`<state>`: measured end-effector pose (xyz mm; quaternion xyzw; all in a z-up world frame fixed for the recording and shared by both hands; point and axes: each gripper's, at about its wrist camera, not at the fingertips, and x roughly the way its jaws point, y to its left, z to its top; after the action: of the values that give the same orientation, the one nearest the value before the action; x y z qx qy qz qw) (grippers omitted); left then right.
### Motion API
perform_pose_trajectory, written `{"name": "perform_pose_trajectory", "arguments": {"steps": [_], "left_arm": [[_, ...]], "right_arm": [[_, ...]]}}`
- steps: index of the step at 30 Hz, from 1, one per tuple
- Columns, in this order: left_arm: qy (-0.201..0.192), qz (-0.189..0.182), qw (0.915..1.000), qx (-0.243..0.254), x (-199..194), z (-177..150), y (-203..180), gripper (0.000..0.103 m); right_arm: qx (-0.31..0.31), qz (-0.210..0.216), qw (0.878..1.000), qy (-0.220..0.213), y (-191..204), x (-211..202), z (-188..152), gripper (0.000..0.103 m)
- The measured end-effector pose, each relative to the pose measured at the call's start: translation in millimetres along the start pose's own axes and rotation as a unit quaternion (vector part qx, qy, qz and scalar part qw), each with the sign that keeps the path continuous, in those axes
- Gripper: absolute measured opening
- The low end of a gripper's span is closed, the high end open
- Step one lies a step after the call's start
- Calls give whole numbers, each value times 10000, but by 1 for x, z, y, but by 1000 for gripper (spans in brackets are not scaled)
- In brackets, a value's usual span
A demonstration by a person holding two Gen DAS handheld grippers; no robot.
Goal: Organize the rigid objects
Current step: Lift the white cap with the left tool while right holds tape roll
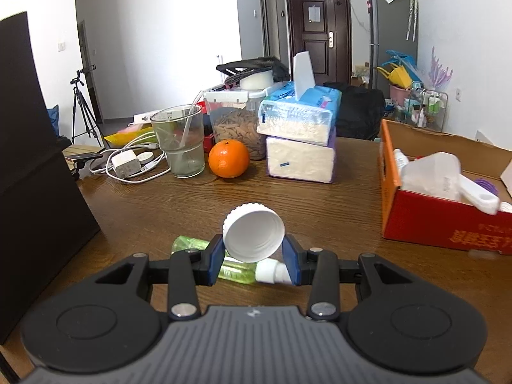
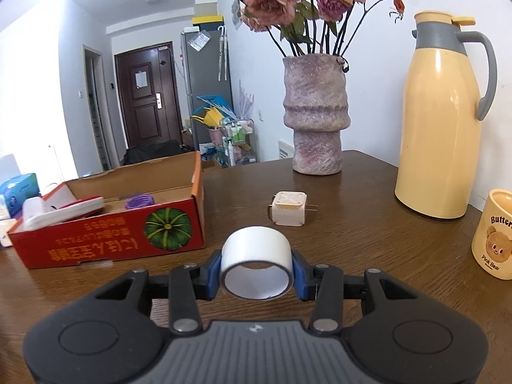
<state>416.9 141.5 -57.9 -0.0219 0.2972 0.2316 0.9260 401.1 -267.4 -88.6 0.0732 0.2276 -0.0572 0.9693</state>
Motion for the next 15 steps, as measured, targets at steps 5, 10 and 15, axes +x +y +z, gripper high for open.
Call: {"name": "perform_pose_trajectory", "arguments": {"steps": [5, 10, 15], "left_arm": [[-46, -94, 9999, 55, -21, -11, -5, 40], [-85, -201, 9997, 112, -40, -21, -9, 40], [-157, -333, 9991, 217, -59, -32, -16, 40]], "right_arm": [[-22, 145, 9999, -52, 3, -15, -4, 43], [-115, 284, 9995, -39, 7, -29, -11, 43], [-206, 427, 9989, -61, 11, -44, -19, 43]]}}
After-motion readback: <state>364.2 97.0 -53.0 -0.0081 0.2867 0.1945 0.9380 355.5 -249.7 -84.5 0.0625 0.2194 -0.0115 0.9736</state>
